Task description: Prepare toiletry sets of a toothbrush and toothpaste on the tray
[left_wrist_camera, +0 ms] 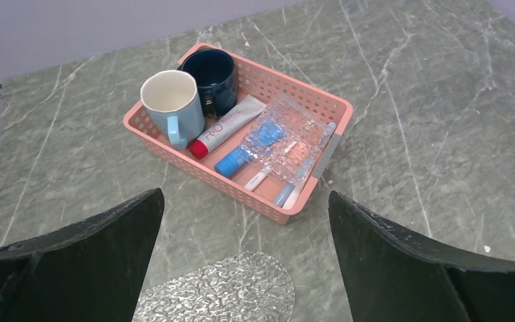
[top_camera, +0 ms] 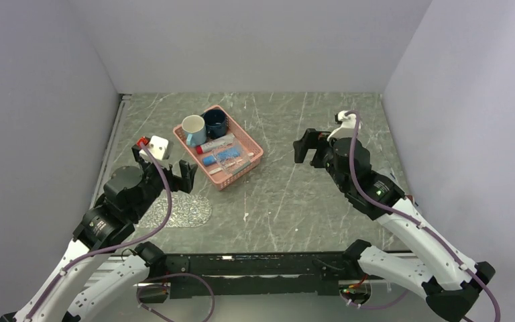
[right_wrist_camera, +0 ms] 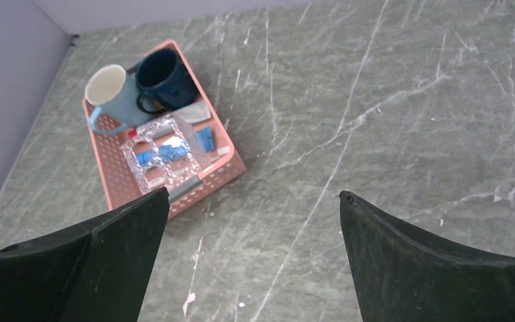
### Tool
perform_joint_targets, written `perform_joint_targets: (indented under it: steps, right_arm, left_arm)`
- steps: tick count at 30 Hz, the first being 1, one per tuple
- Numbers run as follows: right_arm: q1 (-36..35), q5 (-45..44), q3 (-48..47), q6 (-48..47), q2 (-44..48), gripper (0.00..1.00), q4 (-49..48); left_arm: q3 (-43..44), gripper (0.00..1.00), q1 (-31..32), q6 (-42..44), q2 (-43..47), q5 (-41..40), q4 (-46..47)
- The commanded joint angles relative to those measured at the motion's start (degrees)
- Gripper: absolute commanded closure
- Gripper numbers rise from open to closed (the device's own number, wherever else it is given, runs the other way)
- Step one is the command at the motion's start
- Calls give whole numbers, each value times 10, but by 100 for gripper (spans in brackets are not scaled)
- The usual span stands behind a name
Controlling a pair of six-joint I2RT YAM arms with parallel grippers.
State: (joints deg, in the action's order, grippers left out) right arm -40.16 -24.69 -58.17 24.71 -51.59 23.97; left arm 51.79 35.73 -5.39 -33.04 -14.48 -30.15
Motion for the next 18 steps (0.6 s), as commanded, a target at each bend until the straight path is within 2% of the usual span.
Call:
perform_joint_targets:
  steps: [1,6,13,18]
  right_arm:
    - [-1,-10,-1,18,5,0,-14]
    - [0,-14,-3,14,-4,0,-7]
    - [-1,23,16,2,-7,1,-42]
    - [-2,36,-12,33,-58,5,-19]
  left_arm:
    - [-3,1,0,14,6,33,34]
    - [5,1,-1,18,4,31,20]
    - [-3,1,0,23,8,32,27]
    - [0,1,-1,20,5,39,22]
